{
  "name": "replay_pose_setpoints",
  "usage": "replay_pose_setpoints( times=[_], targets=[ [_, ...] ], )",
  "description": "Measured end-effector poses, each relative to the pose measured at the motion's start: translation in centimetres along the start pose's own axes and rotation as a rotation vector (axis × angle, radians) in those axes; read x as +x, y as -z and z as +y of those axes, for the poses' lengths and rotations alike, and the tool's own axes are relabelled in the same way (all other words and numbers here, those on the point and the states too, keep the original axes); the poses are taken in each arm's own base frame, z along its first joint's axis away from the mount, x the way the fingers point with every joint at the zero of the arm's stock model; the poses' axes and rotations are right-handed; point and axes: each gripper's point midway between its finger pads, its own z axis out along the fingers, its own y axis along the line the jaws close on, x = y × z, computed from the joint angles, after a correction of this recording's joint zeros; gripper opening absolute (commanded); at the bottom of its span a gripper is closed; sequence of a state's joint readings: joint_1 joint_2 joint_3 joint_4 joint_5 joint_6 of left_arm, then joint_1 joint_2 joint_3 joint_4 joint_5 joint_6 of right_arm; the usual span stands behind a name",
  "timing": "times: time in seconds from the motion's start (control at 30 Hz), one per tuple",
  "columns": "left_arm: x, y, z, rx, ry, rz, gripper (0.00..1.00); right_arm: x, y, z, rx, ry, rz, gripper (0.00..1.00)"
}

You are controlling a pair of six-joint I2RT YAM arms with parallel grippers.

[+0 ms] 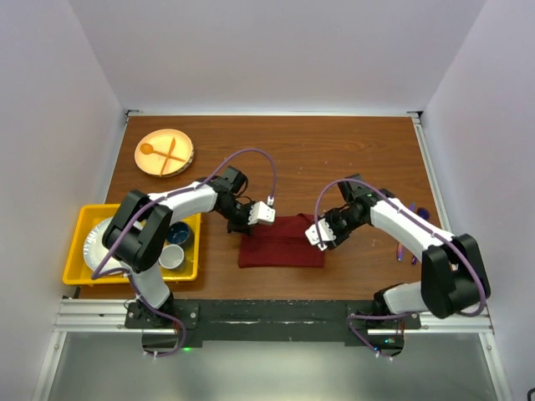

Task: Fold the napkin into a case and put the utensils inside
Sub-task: Fold the lower triangle-folded napkin at the center of the board.

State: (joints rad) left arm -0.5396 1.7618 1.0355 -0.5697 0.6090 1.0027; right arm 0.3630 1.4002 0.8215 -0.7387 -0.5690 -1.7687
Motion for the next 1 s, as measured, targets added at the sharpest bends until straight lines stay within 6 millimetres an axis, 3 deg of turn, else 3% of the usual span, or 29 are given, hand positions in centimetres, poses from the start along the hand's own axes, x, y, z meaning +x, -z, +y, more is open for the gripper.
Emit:
replay_pose_setpoints(
  times=[0.2,0.37,0.47,0.7,0.83,1.0],
  targets=[
    [0.0,-0.1,0.0,-0.005,0.009,0.009,0.0,-1.9,2.6,-1.6,0.059,-0.087,-0.021,0.45],
    [0.0,-0.1,0.0,-0.008,0.014,0.01,0.0,-3.0,4.9,-6.3,0.17,-0.368,-0.059,0.38],
    [-0.1,-0.1,0.0,-0.008,0.015,0.01,0.0,-2.9,4.7,-7.3,0.192,-0.531,-0.076,0.38],
    [-0.3,-0.2,0.1,-0.016,0.021,0.007,0.0,-2.3,2.7,-6.6,0.183,-0.884,-0.098,0.41],
    [-0.4,-0.3,0.2,-0.018,0.02,0.005,0.0,-1.1,1.5,-6.1,0.19,-0.961,-0.069,0.4],
    [-0.4,-0.3,0.1,-0.019,0.022,0.005,0.0,0.3,-0.3,-4.0,0.165,-1.003,-0.017,0.33]
  ],
)
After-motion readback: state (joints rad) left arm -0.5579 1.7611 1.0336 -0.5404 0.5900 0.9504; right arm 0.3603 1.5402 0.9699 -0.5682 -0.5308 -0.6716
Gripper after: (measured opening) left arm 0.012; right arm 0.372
